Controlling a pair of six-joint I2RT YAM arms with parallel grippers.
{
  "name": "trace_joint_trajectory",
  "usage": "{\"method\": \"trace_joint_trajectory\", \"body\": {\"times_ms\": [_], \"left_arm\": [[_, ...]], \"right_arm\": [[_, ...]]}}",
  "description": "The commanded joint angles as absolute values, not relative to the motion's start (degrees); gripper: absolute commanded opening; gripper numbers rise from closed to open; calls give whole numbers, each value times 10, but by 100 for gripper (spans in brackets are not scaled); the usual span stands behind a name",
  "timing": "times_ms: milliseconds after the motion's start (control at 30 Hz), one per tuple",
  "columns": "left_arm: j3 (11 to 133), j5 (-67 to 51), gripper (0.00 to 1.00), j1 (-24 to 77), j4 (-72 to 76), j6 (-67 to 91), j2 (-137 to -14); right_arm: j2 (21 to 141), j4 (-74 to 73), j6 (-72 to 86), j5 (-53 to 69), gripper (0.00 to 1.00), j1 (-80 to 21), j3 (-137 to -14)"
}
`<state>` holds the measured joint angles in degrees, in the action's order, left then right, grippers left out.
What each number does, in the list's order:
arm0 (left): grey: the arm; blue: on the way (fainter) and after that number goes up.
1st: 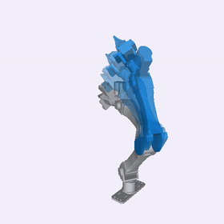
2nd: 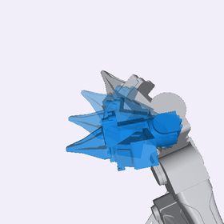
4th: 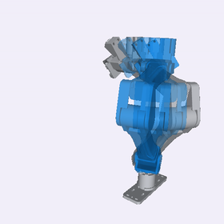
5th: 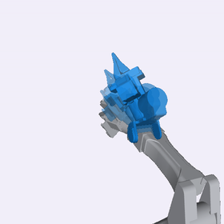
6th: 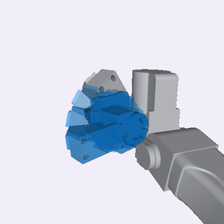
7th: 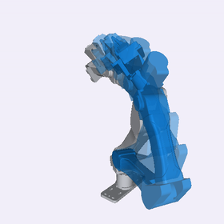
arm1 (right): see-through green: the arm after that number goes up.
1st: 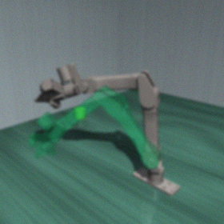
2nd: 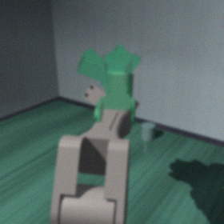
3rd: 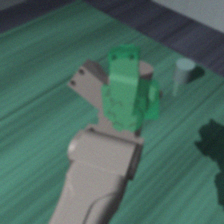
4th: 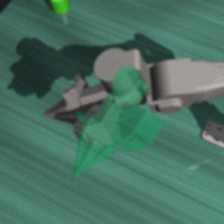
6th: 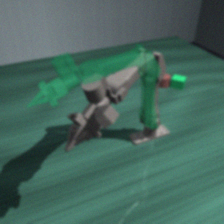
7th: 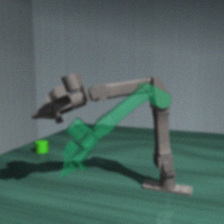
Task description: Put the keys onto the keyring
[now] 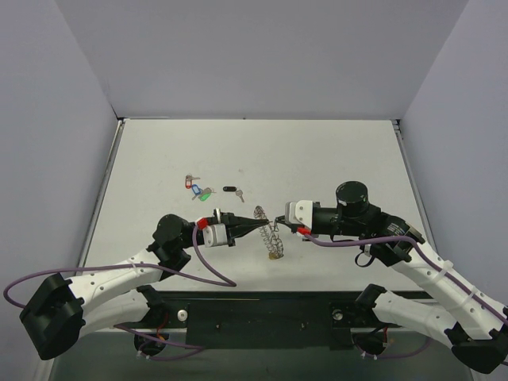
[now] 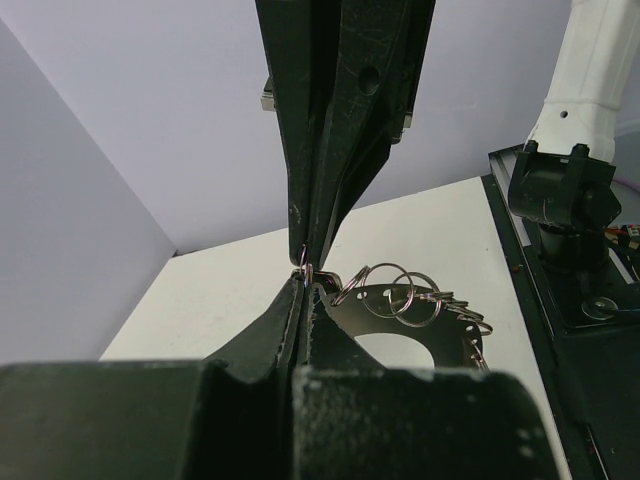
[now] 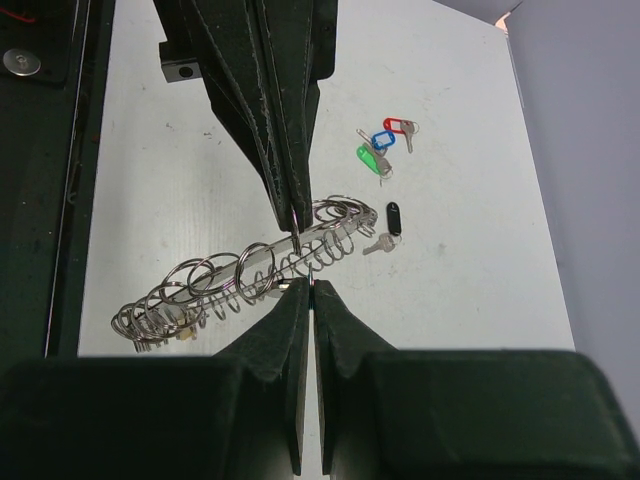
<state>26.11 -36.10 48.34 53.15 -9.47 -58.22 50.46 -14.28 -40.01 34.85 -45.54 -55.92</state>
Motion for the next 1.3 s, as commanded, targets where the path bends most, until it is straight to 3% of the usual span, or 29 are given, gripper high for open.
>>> {"method": "trace_joint_trajectory", "body": {"times_ms": [0,1267], "left_arm": [[271,-366,0,487,571,-91,-582],[269,-351,0,488,557,-113,-576]], "right_arm": [[502,-117,-394,363,0,-462,-557],[503,-127,-395,377,0,-467,-563]]}}
